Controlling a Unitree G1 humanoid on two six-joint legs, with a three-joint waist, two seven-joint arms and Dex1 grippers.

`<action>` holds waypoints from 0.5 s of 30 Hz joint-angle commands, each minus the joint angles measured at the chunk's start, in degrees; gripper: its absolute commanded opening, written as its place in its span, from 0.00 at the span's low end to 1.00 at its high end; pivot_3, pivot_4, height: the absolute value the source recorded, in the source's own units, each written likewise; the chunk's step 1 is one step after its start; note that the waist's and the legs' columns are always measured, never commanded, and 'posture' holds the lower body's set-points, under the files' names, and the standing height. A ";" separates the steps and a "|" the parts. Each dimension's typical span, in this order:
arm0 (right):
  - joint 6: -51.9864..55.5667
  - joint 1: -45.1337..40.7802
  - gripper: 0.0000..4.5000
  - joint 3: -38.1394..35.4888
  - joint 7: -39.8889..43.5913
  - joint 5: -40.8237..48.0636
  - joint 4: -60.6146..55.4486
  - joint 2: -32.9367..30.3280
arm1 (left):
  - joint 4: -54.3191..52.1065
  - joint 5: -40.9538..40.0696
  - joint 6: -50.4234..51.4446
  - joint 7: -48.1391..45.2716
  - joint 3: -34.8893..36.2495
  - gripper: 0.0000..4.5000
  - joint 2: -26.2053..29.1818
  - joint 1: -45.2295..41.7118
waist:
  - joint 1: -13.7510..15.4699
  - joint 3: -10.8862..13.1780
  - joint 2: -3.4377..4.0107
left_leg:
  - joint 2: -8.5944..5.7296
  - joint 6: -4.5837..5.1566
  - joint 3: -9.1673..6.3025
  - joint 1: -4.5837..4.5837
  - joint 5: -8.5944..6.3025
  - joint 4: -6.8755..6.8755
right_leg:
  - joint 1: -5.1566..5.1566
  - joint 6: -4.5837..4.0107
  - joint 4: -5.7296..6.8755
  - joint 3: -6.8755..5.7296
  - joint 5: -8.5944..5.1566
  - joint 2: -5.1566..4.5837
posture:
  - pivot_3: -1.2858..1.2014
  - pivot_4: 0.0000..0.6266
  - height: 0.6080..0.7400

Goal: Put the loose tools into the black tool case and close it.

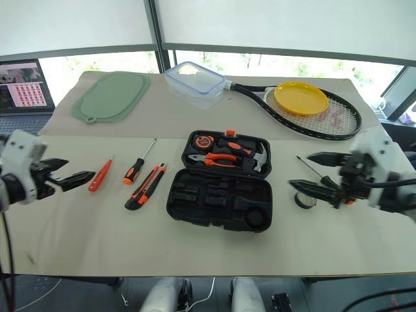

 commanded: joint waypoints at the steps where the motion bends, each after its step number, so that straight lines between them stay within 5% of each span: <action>1: -1.40 -0.70 0.99 -0.79 2.38 2.83 -1.89 0.17 | 6.54 1.91 2.98 3.03 -8.07 1.00 -5.98 -9.95 | 0.36 0.02 -0.04 | -0.02 0.00 0.00 0.00 0.00 0.03 | 0.02 0.00 -0.01 -0.02 0.00 0.00 | 0.52 0.24 0.99; 6: -2.81 -2.92 0.99 0.85 4.33 4.68 -2.57 0.50 | 17.21 10.91 -2.73 4.35 -19.81 1.00 -9.98 -17.11 | 0.76 0.09 -0.25 | -0.19 0.10 -0.04 -0.14 -0.04 0.19 | 0.09 0.17 -0.12 -0.01 0.08 -0.03 | 0.52 0.24 0.99; 11: -2.37 -2.80 0.99 1.41 5.00 7.12 -5.26 0.26 | 25.94 15.45 -8.48 3.20 -24.26 1.00 -14.34 -20.49 | 0.22 0.14 -0.34 | -0.13 0.07 -0.10 -0.18 -0.02 0.17 | 0.02 0.12 -0.09 -0.06 0.05 0.01 | 0.52 0.24 0.99; 15: -2.83 -2.22 1.00 2.15 3.67 6.68 -6.24 1.00 | 29.15 17.92 -10.81 2.74 -25.15 0.75 -16.27 -20.60 | 0.21 0.14 -0.34 | -0.14 0.08 -0.09 -0.15 -0.02 0.19 | 0.06 0.13 -0.07 -0.04 0.05 -0.03 | 0.52 0.24 0.99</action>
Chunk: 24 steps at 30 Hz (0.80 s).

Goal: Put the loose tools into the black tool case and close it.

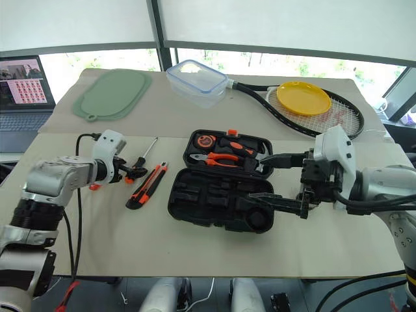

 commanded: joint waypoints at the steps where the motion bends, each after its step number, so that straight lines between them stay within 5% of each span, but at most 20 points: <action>1: -1.17 0.21 1.00 -0.25 -1.02 0.39 -1.72 0.37 | 1.70 2.05 -1.39 -0.95 -0.68 0.66 -1.00 -0.18 | 0.05 0.00 0.00 | 0.00 0.00 0.00 0.02 0.00 0.01 | 0.02 0.00 0.02 0.00 0.00 -0.01 | 0.52 0.24 0.99; 7: -3.55 1.16 1.00 1.64 -1.77 -3.73 0.08 0.65 | -0.67 2.32 -3.11 -2.58 1.79 0.21 -0.70 0.82 | 0.06 0.00 0.00 | 0.00 0.02 -0.02 0.04 0.00 0.03 | 0.03 0.02 0.06 0.00 0.01 -0.03 | 0.52 0.24 0.99; 13: -4.18 3.62 1.00 0.66 -1.95 -5.32 1.96 0.59 | -6.83 2.35 -27.36 -17.70 1.66 0.19 0.78 -3.88 | 0.43 0.07 -0.12 | 0.03 0.01 -0.02 -0.22 0.02 0.19 | -0.10 0.02 0.05 -0.11 0.02 -0.03 | 0.52 0.24 0.99; 19: -5.27 6.89 1.00 -0.64 -1.92 -7.04 2.99 0.57 | -7.38 8.37 -43.72 -37.71 -13.52 0.19 -2.05 -9.62 | 1.20 0.03 -0.06 | -0.07 0.04 0.09 -0.26 0.00 0.26 | -0.01 0.08 -0.05 -0.11 0.05 -0.05 | 0.52 0.24 0.99; 24: -5.09 8.65 1.00 -1.93 -3.34 -7.17 2.24 1.06 | -0.46 15.53 -52.25 -41.35 -19.95 0.19 -5.82 -12.22 | 0.78 0.04 -0.07 | -0.04 0.07 0.12 -0.32 -0.01 0.35 | -0.09 0.10 -0.01 -0.03 0.06 0.07 | 0.52 0.24 0.99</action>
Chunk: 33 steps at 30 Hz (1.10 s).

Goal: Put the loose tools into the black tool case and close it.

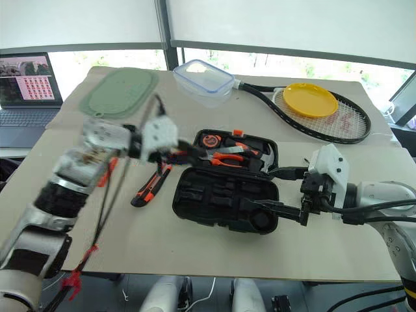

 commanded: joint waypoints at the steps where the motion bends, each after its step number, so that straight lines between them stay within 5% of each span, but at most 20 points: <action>1: -0.91 1.26 1.00 -3.49 -1.15 0.18 -1.52 0.35 | 4.78 5.02 -6.14 -0.98 -1.50 0.19 -1.49 -3.00 | -0.24 0.00 0.00 | 0.00 0.00 -0.05 0.00 0.00 -0.01 | 0.00 0.00 0.00 0.00 0.00 0.00 | 0.52 0.24 0.99; 9: -0.17 4.84 1.00 -6.83 -3.31 1.19 -4.14 0.66 | 18.37 12.16 -13.93 1.64 -1.93 0.19 -6.19 -7.35 | -0.27 0.00 -0.01 | -0.01 0.11 -0.21 -0.06 -0.05 0.10 | 0.01 0.07 -0.01 -0.01 0.00 -0.06 | 0.52 0.24 0.99; 32: -1.13 8.71 1.00 -7.82 -5.03 0.16 -6.13 1.22 | 22.07 16.87 -14.38 -0.48 -1.81 0.19 -10.07 -7.05 | -0.41 0.00 -0.01 | 0.00 0.18 -0.27 -0.09 -0.10 0.22 | 0.04 0.11 0.03 -0.02 0.00 -0.06 | 0.52 0.24 0.99; 33: -1.19 8.69 1.00 -7.71 -5.06 0.09 -6.10 1.26 | 21.96 16.84 -14.21 -0.64 -1.69 0.30 -10.11 -7.13 | -0.40 0.01 -0.01 | 0.00 0.18 -0.27 -0.09 -0.10 0.23 | 0.05 0.11 0.03 -0.02 0.00 -0.06 | 0.52 0.24 0.99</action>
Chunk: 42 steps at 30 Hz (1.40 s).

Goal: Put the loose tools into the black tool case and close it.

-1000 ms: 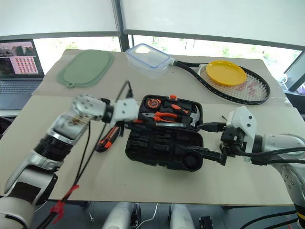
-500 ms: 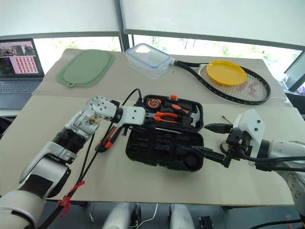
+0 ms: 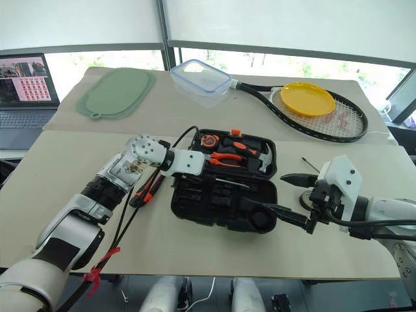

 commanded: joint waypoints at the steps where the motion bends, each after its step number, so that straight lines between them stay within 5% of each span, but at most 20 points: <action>1: -1.27 -0.34 1.00 -1.48 -0.23 0.07 -1.47 0.14 | -1.29 -0.69 1.84 -0.79 1.68 0.42 -0.21 -1.51 | 0.00 0.00 0.00 | 0.00 0.00 0.00 0.00 0.00 0.00 | 0.00 0.00 0.00 0.01 0.00 0.00 | 0.52 0.24 0.99; 7: -1.27 0.30 1.00 -1.43 0.30 0.37 -1.76 0.21 | -7.14 -4.39 5.58 -3.77 4.64 0.87 0.57 -2.15 | 0.01 0.00 0.00 | 0.00 0.01 -0.01 -0.01 -0.01 0.02 | -0.01 0.01 0.03 0.01 0.00 0.00 | 0.52 0.24 0.99; 8: -1.32 0.44 1.00 -1.43 0.41 0.32 -1.77 0.20 | -8.02 -4.89 6.02 -4.44 4.97 0.87 0.83 -2.15 | 0.01 0.00 0.00 | 0.01 0.01 -0.02 -0.01 -0.01 0.02 | -0.01 0.01 0.02 0.01 0.00 0.00 | 0.52 0.24 0.99; 11: -1.43 0.57 1.00 -1.43 0.52 0.25 -1.68 0.15 | -8.89 -5.85 6.61 -4.63 5.80 0.73 0.63 -2.24 | -0.01 0.00 0.00 | 0.01 0.01 -0.02 -0.01 -0.01 0.02 | -0.01 0.01 0.02 0.02 0.00 0.01 | 0.52 0.24 0.99; 20: -1.80 0.89 1.00 -1.82 0.57 -0.91 -0.86 -0.10 | -2.16 -2.55 0.84 -2.91 3.24 0.02 -1.81 -1.43 | 0.08 0.00 0.00 | -0.01 0.01 -0.01 0.00 -0.01 0.03 | 0.00 0.01 0.02 0.02 0.01 0.00 | 0.52 0.24 0.99; 37: -1.64 5.80 1.00 -4.58 -1.90 -3.31 -2.08 1.52 | 11.36 8.15 -11.38 3.04 -4.13 0.02 -5.91 -3.04 | 1.46 -0.14 0.09 | -0.03 0.13 -0.09 0.09 -0.08 0.34 | 0.30 0.09 0.04 -0.01 0.06 0.00 | 0.52 0.24 0.99; 42: -1.66 7.07 1.00 -5.65 -2.08 -3.85 -2.32 2.00 | 10.09 2.93 -8.57 0.04 -0.10 0.02 -6.73 -3.46 | 1.56 -0.15 0.11 | -0.05 0.43 -0.15 0.08 0.05 0.55 | 0.50 0.32 -0.04 0.11 0.24 -0.11 | 0.52 0.24 0.99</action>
